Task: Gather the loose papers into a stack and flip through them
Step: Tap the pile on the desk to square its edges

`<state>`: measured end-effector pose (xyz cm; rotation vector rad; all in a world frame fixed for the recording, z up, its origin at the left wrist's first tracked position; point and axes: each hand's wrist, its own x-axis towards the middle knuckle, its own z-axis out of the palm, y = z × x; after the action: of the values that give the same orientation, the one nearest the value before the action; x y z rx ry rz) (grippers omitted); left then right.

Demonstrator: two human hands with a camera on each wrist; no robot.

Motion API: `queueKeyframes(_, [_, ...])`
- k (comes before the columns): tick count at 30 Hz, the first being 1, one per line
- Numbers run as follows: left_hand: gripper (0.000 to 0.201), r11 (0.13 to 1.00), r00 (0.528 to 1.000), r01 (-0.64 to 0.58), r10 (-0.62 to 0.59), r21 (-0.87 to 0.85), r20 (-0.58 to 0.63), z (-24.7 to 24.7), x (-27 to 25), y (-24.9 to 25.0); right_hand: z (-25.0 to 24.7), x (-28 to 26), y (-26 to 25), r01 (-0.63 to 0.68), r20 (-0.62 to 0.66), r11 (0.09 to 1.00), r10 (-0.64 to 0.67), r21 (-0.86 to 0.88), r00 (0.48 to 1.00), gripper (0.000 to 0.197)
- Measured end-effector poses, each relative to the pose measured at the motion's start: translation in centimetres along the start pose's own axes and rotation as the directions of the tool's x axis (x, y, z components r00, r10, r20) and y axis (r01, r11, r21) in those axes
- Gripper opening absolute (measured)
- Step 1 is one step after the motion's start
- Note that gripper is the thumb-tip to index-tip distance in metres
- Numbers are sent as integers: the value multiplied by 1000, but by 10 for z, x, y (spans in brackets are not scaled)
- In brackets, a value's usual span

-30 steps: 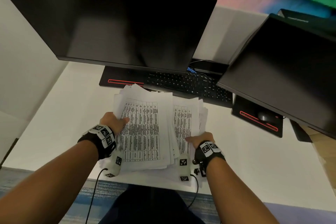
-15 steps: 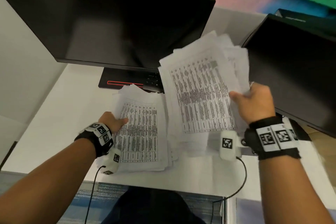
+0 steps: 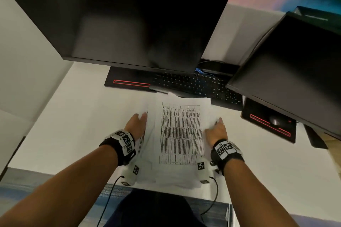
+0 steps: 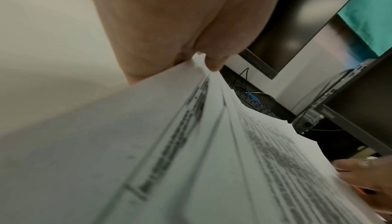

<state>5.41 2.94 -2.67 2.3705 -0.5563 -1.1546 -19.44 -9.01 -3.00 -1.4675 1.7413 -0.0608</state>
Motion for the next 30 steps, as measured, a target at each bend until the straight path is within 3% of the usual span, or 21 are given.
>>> queueKeyframes(1, [51,993,1000,-20,17,-116,-24,4,0,4,4,4,-4,31,7,999,-31,-13,1000,79])
queueKeyframes(3, [53,994,995,-99,98,-48,-18,9,-6,13,10,11,-14,89,27,996,-90,21,996,76])
queueKeyframes(4, [58,982,1000,-4,1,-190,-19,8,-6,19,11,12,-20,109,4,991,-110,79,994,75])
queueKeyframes(8, [70,989,998,-2,10,-147,58,5,-6,31,14,15,-27,144,58,979,-153,141,986,74])
queueKeyframes(11, [72,990,995,28,-16,-135,94,2,-6,21,10,7,-17,65,14,998,-65,6,998,72])
queueKeyframes(13, [77,994,990,64,-52,-87,133,4,-7,9,15,-9,-2,40,105,989,-26,-141,994,72])
queueKeyframes(15, [86,996,979,75,-63,-57,196,9,-10,0,26,-24,11,25,173,989,1,-148,985,78])
queueKeyframes(17, [88,996,978,77,-68,-41,198,15,-4,-2,32,-25,10,15,128,992,2,-128,992,81])
queueKeyframes(20, [88,997,992,18,-8,-73,129,12,7,19,26,-4,-11,38,-3,997,-38,-62,999,78])
queueKeyframes(22, [89,994,990,-90,96,-65,104,12,20,30,23,10,-28,118,6,993,-117,-8,993,78])
queueKeyframes(25, [81,966,959,-255,257,-33,124,14,35,35,22,22,-40,256,33,966,-255,-23,966,78])
queueKeyframes(27, [79,939,934,-335,342,-84,103,9,28,36,19,22,-35,221,-29,975,-221,-28,975,81])
queueKeyframes(28, [79,931,934,-334,348,-150,80,5,22,36,20,19,-28,167,-38,985,-168,-35,985,83])
queueKeyframes(30, [75,953,970,-218,235,-212,62,3,19,30,31,6,-9,112,43,994,-111,-5,993,86])
